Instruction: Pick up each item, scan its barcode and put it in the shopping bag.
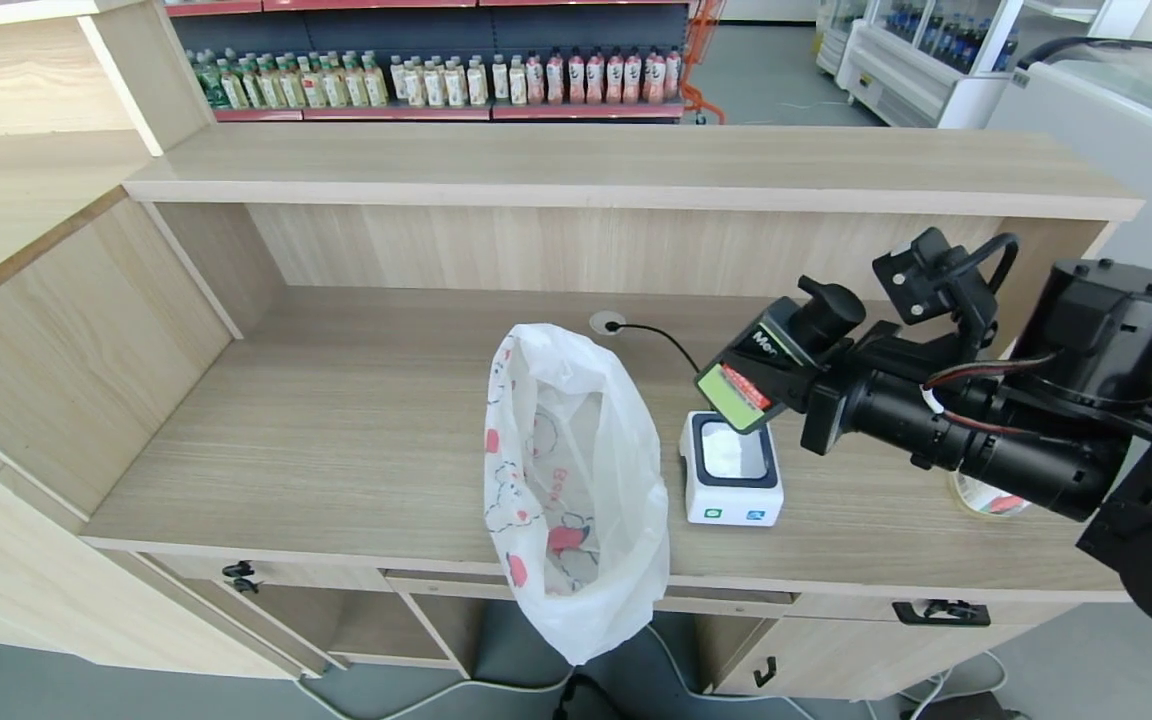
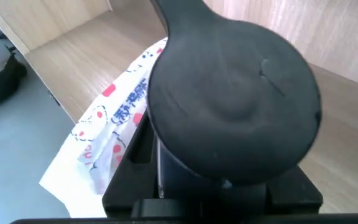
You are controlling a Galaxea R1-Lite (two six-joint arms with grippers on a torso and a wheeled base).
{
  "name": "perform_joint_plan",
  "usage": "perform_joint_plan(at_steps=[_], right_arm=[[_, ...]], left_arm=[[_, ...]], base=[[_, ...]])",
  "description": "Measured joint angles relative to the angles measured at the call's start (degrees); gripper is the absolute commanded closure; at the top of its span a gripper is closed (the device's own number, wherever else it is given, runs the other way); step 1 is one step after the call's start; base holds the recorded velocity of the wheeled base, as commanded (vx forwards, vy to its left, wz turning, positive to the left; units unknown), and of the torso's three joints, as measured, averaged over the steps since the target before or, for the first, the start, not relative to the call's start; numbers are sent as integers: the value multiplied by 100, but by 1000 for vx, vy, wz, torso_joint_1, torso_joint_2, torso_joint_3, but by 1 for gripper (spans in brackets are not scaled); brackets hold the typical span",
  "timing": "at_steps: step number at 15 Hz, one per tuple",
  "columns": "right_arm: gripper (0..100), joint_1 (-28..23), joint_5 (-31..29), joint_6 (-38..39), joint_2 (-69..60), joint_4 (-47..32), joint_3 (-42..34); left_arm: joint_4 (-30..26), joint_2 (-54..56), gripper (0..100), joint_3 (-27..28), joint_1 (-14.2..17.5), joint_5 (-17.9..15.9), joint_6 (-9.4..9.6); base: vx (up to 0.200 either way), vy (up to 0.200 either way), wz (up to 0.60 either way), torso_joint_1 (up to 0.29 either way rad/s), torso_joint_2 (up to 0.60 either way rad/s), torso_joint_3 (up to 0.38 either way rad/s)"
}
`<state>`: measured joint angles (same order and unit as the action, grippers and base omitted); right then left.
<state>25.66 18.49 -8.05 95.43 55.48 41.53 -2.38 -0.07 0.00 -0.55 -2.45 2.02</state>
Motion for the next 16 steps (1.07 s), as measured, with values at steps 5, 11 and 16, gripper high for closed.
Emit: perform_joint_plan(at_steps=[5, 11, 16], right_arm=[[100, -20, 15, -104, 286, 40, 304], [100, 35, 52, -123, 1041, 207, 712], [100, 280, 110, -134, 1607, 892, 642]], left_arm=[[0, 0, 0, 0, 2, -1, -20], [0, 0, 0, 0, -2, 0, -28], [0, 0, 0, 0, 0, -1, -28]], base=[[0, 80, 0, 2, 2, 1], [0, 0, 0, 0, 0, 0], [0, 0, 0, 0, 0, 0]])
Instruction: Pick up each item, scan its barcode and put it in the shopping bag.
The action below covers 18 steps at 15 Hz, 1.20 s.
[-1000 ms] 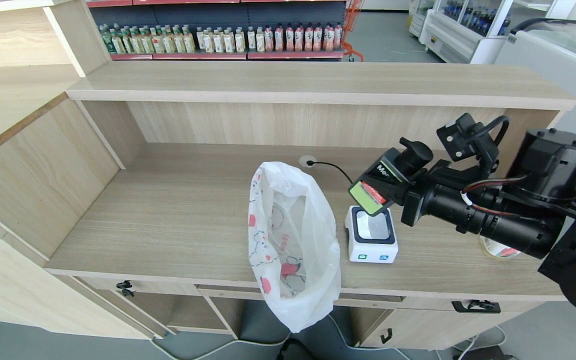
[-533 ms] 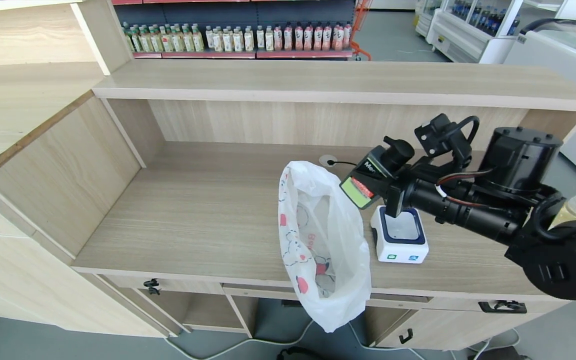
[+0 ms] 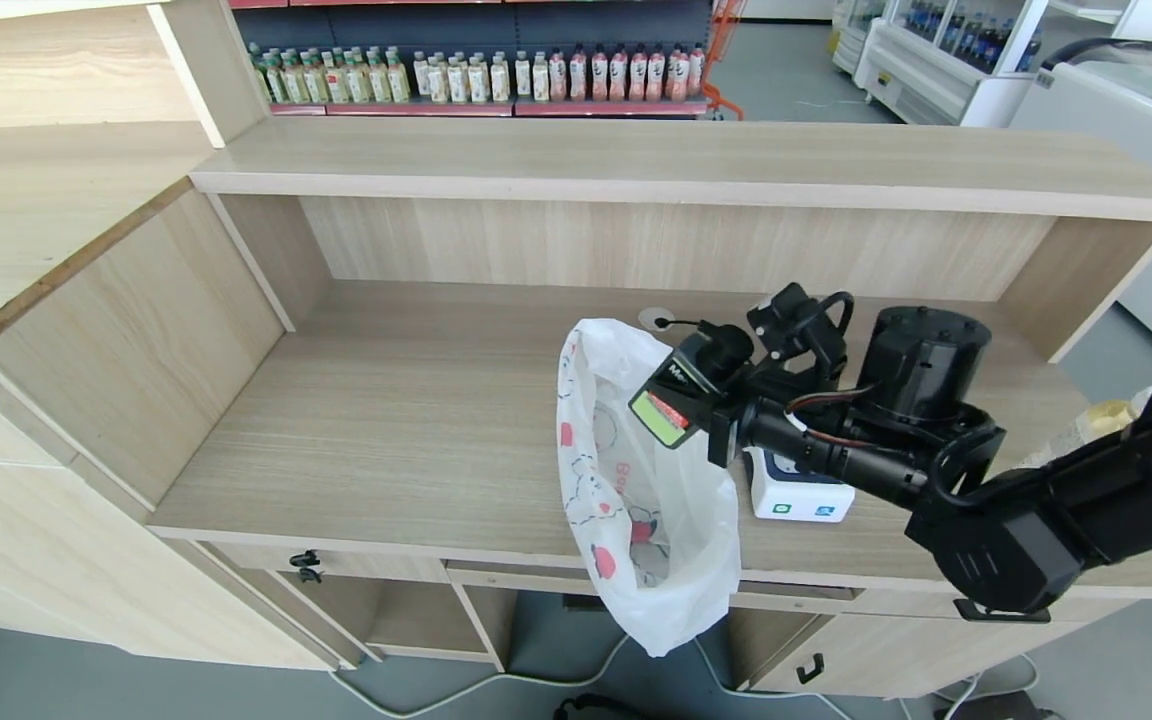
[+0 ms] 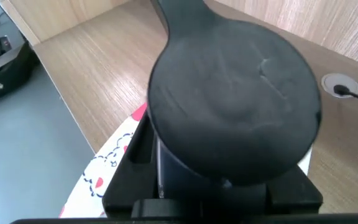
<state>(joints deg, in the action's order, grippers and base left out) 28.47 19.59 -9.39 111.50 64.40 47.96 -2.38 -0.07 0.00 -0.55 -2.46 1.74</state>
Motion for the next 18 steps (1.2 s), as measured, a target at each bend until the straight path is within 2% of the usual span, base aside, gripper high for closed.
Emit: perform_joint_plan(at_steps=[3, 7, 14, 18], right_arm=[[100, 30, 107, 6, 352, 345, -336], [100, -71, 283, 11, 1053, 1484, -667], [100, -79, 316, -27, 1814, 1905, -681], [100, -145, 325, -299, 1998, 2011, -590]], left_arm=[[0, 0, 0, 0, 4, 1, 2], [0, 0, 0, 0, 2, 1, 2], [0, 0, 0, 0, 6, 1, 2], [0, 0, 0, 0, 2, 0, 2]], base=[[0, 0, 0, 0, 0, 0], [0, 0, 0, 0, 0, 0], [0, 0, 0, 0, 0, 0], [0, 0, 0, 0, 0, 0]])
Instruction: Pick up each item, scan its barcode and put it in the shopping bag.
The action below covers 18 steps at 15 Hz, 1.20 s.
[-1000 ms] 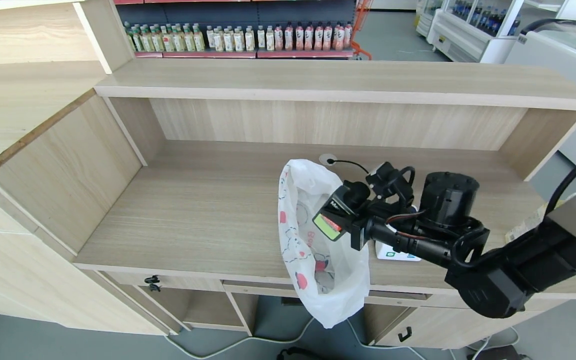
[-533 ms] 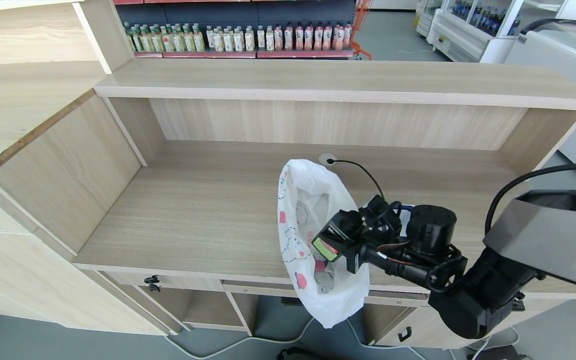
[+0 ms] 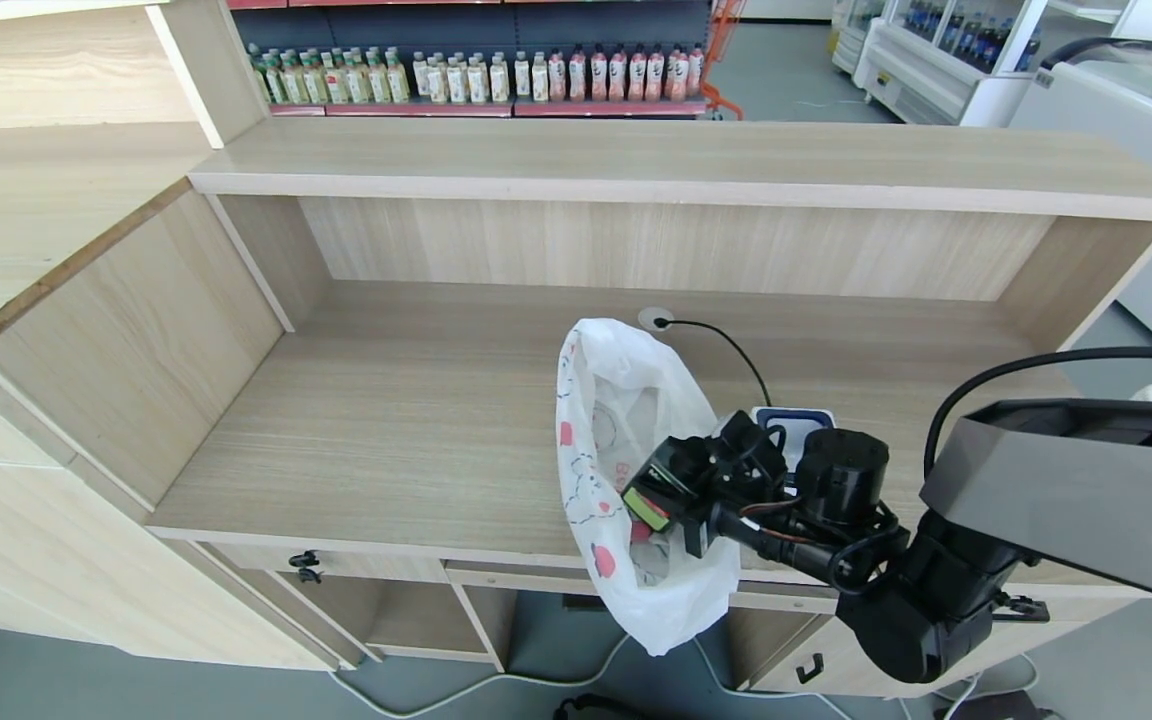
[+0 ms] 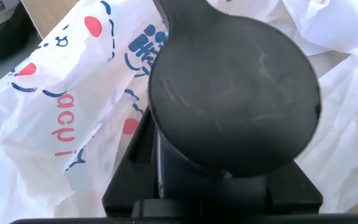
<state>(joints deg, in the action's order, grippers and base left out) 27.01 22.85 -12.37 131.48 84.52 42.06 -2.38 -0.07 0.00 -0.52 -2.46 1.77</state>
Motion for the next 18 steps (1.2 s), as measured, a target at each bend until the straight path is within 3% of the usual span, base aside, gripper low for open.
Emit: perform_joint_plan(at_steps=[3, 4, 9, 14, 18], right_arm=[[100, -26, 2, -174, 48, 37, -6], [0, -30, -2, -183, 52, 33, -9], [0, -50, 77, 37, -245, -88, -113], [0, -188, 380, 560, -1547, -126, -533], [0, -784, 380, 479, -2914, -471, -1398]], left_arm=[[0, 0, 0, 0, 0, 0, 0], [0, 0, 0, 0, 0, 1, 0], [0, 0, 0, 0, 0, 0, 0], [0, 0, 0, 0, 0, 0, 0], [0, 0, 0, 0, 1, 0, 0]], base=[[0, 0, 0, 0, 0, 0], [0, 0, 0, 0, 0, 0], [0, 0, 0, 0, 0, 0], [0, 0, 0, 0, 0, 0], [0, 0, 0, 0, 0, 0]])
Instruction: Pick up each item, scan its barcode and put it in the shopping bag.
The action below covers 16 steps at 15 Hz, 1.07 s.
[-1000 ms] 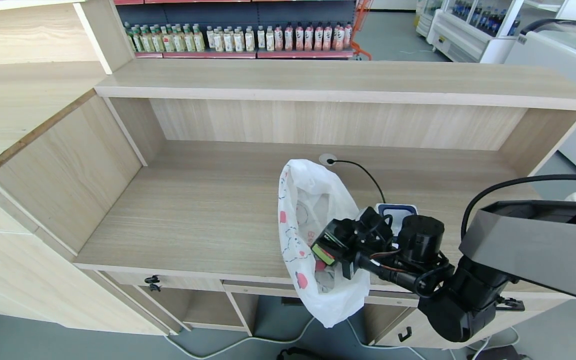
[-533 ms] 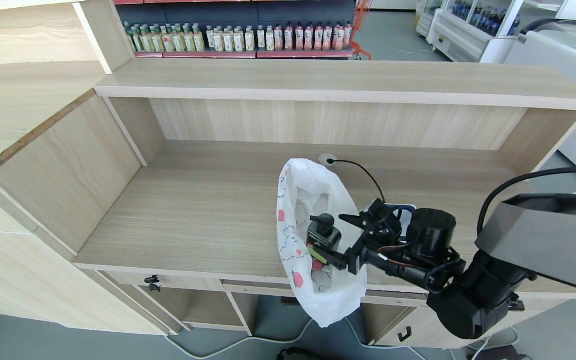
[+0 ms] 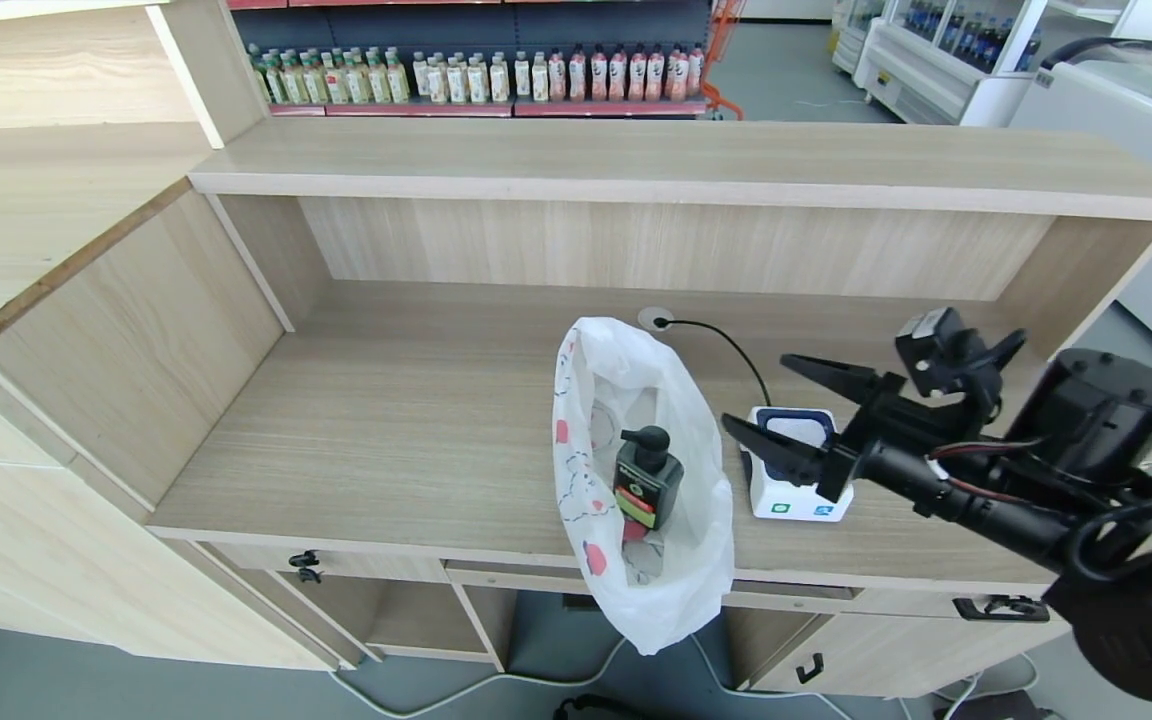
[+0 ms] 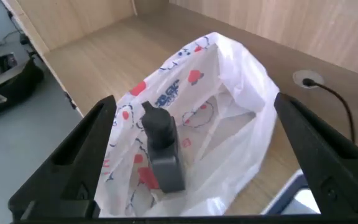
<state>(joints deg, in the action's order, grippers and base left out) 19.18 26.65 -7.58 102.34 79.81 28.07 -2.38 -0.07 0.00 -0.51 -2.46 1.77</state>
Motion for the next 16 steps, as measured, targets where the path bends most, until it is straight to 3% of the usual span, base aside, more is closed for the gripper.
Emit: perform_joint_plan(at_steps=[3, 6, 7, 9, 12, 16], right_arm=[[0, -822, -243, -271, -1229, -1174, -553], [0, -2267, -761, -574, -2498, -3207, -820], [0, -2659, -840, -621, -2787, -3497, -862], [0, -3326, -930, -675, -3259, -3816, -908], [0, -3901, -950, -708, -3600, -3853, -934], [0, -4117, -1382, -711, -3986, -4169, -1182]], left_arm=[[0, 0, 0, 0, -4, 1, 0], [2, 0, 0, 0, -1, 0, 0], [0, 0, 0, 0, -1, 1, 0], [0, 0, 0, 0, -1, 0, 0], [0, 0, 0, 0, -1, 0, 1], [0, 0, 0, 0, -1, 6, -7]], base=[[0, 0, 0, 0, 0, 0], [0, 0, 0, 0, 0, 0], [0, 0, 0, 0, 0, 0], [0, 0, 0, 0, 0, 0], [0, 0, 0, 0, 0, 0], [0, -50, 0, 2, 1, 2]])
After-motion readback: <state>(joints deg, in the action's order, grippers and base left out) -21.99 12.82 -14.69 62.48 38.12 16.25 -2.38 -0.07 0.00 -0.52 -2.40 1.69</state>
